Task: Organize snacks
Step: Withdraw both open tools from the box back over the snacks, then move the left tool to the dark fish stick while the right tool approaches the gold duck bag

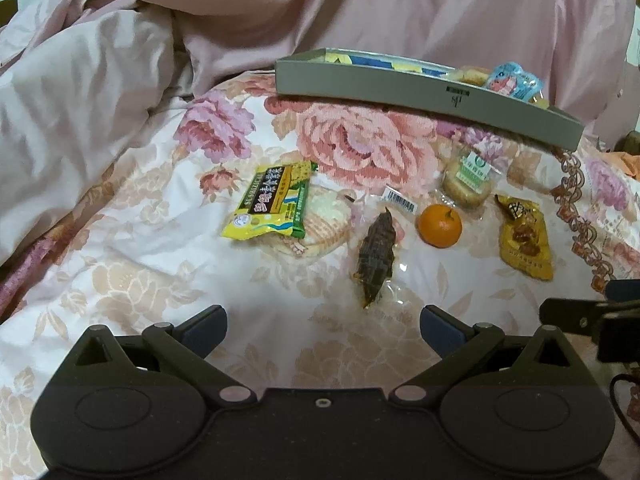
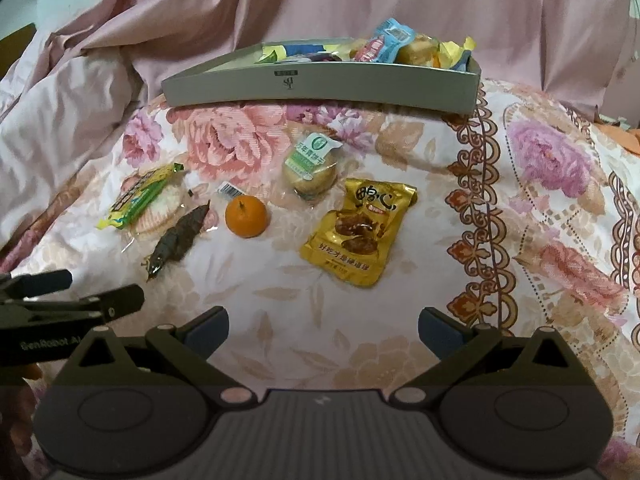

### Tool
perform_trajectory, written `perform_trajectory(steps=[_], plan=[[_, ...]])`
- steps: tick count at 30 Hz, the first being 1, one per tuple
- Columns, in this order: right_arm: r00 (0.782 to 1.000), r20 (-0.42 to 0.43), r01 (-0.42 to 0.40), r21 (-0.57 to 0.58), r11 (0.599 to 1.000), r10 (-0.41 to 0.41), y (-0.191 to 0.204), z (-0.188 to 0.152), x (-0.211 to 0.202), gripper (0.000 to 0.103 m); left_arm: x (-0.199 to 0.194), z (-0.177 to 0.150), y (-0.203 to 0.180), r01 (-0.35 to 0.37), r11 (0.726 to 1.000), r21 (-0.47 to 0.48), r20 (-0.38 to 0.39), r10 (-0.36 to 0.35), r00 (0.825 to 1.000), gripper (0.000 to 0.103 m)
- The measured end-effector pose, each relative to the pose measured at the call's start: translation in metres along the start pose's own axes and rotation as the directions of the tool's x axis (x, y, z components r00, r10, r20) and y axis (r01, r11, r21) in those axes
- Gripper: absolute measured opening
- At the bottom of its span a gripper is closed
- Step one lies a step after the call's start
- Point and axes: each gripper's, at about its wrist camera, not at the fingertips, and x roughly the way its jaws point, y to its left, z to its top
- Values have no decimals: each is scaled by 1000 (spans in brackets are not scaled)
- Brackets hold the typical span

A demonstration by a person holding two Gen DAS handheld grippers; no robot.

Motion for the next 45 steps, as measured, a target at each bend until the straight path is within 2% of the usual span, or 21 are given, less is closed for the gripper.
perform_trajectory(steps=[7,13,20,25,27,29,34,36,40,42,45], plan=[[999,-19,-33,56,998,34,-15,13,9,103,9,7,-11,21,999,42,0,-21,1000,102],[999,15,-45,104,994,44,-43,41,16,103,21,12,-21,60,994,93,-10,-59,998,102],[991,-9,-130,195,972,134,-80,67,48,103,38,22,-31,88,986,143,-21,-86,996,102],[977,-43,-186,295,937,207,-87,66,71,103,49,32,-36,94,983,155,-19,-92,996,102],[980,-29,-180,296,938,197,-84,66,74,103,53,36,-37,97,984,153,-20,-95,995,101],[982,-10,-178,282,943,188,-80,68,76,100,55,38,-39,101,982,160,-18,-99,995,99],[983,13,-179,239,954,181,-69,67,80,86,57,37,-47,72,975,210,-16,-70,997,86],[983,12,-183,222,958,185,-65,67,80,79,57,35,-49,85,970,226,-25,-81,996,73],[982,3,-187,211,959,191,-62,66,81,61,60,32,-50,96,975,198,-49,-88,995,66],[980,-3,-192,210,959,197,-62,66,82,54,59,32,-49,112,979,173,-57,-103,993,58],[977,-10,-206,195,959,212,-61,65,82,52,57,33,-52,113,979,171,-65,-104,993,52]])
